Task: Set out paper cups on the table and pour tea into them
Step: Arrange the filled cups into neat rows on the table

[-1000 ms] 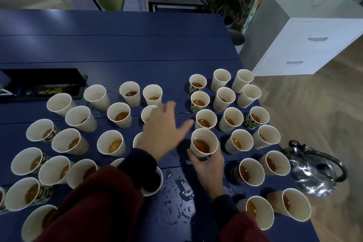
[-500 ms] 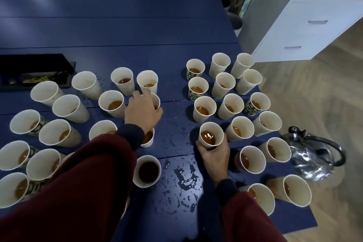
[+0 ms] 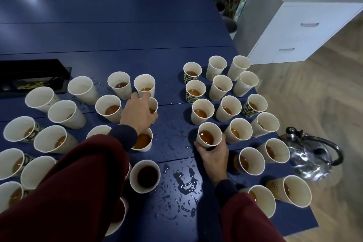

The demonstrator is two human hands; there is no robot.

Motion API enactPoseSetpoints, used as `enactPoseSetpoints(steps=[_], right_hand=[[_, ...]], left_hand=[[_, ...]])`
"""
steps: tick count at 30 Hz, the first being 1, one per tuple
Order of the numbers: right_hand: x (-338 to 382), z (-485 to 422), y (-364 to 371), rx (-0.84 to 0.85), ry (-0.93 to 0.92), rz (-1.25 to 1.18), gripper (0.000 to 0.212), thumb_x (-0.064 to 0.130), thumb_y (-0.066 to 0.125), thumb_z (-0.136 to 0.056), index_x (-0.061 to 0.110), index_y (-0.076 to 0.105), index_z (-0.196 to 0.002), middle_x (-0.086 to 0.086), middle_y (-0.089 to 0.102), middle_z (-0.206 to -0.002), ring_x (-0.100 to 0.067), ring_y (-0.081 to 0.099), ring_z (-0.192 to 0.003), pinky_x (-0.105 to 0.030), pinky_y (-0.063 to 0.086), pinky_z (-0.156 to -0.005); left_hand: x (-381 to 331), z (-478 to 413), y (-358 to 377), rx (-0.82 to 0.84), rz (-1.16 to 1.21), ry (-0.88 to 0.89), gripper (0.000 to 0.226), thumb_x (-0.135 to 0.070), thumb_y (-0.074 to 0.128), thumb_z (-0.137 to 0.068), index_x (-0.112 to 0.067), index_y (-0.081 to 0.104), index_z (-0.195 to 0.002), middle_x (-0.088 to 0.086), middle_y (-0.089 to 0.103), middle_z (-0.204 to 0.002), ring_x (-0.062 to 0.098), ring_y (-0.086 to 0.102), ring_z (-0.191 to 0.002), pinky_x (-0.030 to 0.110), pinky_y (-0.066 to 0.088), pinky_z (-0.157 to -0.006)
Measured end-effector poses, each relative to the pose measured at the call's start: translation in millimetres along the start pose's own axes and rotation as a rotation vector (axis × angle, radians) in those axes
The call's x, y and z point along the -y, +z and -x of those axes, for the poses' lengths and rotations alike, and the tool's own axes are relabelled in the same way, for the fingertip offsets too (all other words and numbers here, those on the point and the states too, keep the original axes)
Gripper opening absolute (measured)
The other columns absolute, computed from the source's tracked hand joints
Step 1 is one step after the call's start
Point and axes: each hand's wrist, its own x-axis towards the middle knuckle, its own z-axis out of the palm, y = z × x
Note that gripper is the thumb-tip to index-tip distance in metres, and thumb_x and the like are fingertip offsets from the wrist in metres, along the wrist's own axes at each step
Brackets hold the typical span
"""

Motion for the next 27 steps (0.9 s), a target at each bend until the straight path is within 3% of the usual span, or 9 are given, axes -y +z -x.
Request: enactPoseSetpoints(steps=[7,12,16,21,24,27], right_hand=[[-0.4,6.5,-1.2,0.048,0.041,0.000,0.065,0.017,0.093,-0.069,0.019,0.053,-0.119,0.004,0.065,-0.114,-0.005,0.061,-0.106,-0.020,0.049,-0.092],[2.6,38.6,-3.8,0.034,0.178,-0.053,0.081,0.024,0.090,-0.074,0.018,0.044,-0.140,0.004,0.055,-0.139,-0.008,0.050,-0.131,-0.031,0.039,-0.115],[11.9,74.4,-10.5,0.023,0.245,-0.047,0.080,0.029,0.085,-0.080,0.021,0.040,-0.146,0.002,0.050,-0.148,-0.012,0.046,-0.137,-0.033,0.036,-0.117],[33.4,87.0,-20.5,0.087,0.131,-0.033,0.079,0.030,0.086,-0.079,0.021,0.042,-0.145,0.010,0.052,-0.142,0.002,0.047,-0.131,-0.027,0.040,-0.115],[50.1,82.1,-25.7,0.192,0.015,-0.014,0.087,0.036,0.086,-0.077,0.026,0.036,-0.148,0.018,0.045,-0.147,0.011,0.039,-0.136,-0.013,0.033,-0.113],[66.2,82.2,-31.8,0.306,-0.094,-0.017,0.089,0.037,0.087,-0.075,0.024,0.037,-0.148,0.016,0.047,-0.147,0.003,0.043,-0.137,-0.015,0.036,-0.110]], left_hand=[[-7.1,1.6,-7.0,-0.037,0.036,0.006,0.047,-0.029,0.069,-0.086,-0.018,0.048,-0.126,0.014,0.050,-0.123,0.035,0.057,-0.099,0.042,0.046,-0.085],[-21.9,16.6,-20.6,-0.124,0.107,0.054,0.051,-0.030,0.069,-0.085,-0.021,0.046,-0.130,0.011,0.050,-0.125,0.033,0.057,-0.101,0.041,0.047,-0.084],[-38.5,42.3,-31.9,-0.185,0.132,0.119,0.049,-0.030,0.071,-0.081,-0.026,0.048,-0.124,0.005,0.050,-0.120,0.030,0.055,-0.098,0.042,0.048,-0.077],[-61.9,75.2,-37.7,-0.133,0.080,0.187,0.051,-0.035,0.072,-0.079,-0.030,0.046,-0.122,0.001,0.049,-0.118,0.025,0.053,-0.104,0.037,0.045,-0.077],[-76.1,99.3,-38.9,-0.101,0.048,0.209,0.051,-0.038,0.071,-0.079,-0.031,0.045,-0.123,-0.002,0.047,-0.116,0.021,0.050,-0.102,0.034,0.041,-0.075],[-91.5,130.4,-35.9,-0.055,0.030,0.231,0.051,-0.043,0.070,-0.080,-0.033,0.044,-0.123,-0.003,0.047,-0.115,0.020,0.052,-0.103,0.035,0.049,-0.082]])
